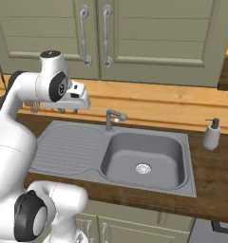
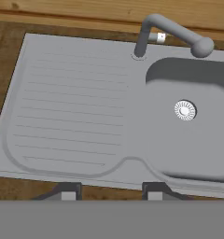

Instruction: Navigate to the toaster oven.

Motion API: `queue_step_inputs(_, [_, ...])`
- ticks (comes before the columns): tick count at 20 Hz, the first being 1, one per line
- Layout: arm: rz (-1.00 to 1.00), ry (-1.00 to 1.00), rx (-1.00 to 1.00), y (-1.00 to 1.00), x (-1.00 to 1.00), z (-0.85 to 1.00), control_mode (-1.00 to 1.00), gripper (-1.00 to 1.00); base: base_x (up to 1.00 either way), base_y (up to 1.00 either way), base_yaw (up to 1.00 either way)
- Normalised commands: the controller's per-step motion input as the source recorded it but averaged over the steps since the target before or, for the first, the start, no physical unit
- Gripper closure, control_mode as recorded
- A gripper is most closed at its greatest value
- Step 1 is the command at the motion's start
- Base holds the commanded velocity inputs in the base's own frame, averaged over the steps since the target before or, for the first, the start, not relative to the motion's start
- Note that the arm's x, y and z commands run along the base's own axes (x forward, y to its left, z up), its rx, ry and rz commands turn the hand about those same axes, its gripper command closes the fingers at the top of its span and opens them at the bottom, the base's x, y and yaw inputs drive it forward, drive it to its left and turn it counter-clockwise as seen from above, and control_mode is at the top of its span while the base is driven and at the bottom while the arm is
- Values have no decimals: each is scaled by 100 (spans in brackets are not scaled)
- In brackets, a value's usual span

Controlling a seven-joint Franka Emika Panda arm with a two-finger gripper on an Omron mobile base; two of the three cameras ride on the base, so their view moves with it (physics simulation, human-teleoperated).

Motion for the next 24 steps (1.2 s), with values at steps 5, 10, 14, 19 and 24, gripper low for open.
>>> queue_step_inputs(5, [0,4,0,0,0,-4,-100,-100,0,0,0])
queue_step_inputs(10, [0,0,0,0,0,0,100,-100,-3,0,-4])
queue_step_inputs(14, [0,0,0,0,0,0,100,-100,-40,-29,-48])
queue_step_inputs(19, [0,0,0,0,0,0,100,-100,-28,-12,-54])
queue_step_inputs(24, [0,0,0,0,0,0,100,-100,-8,-57,-53])
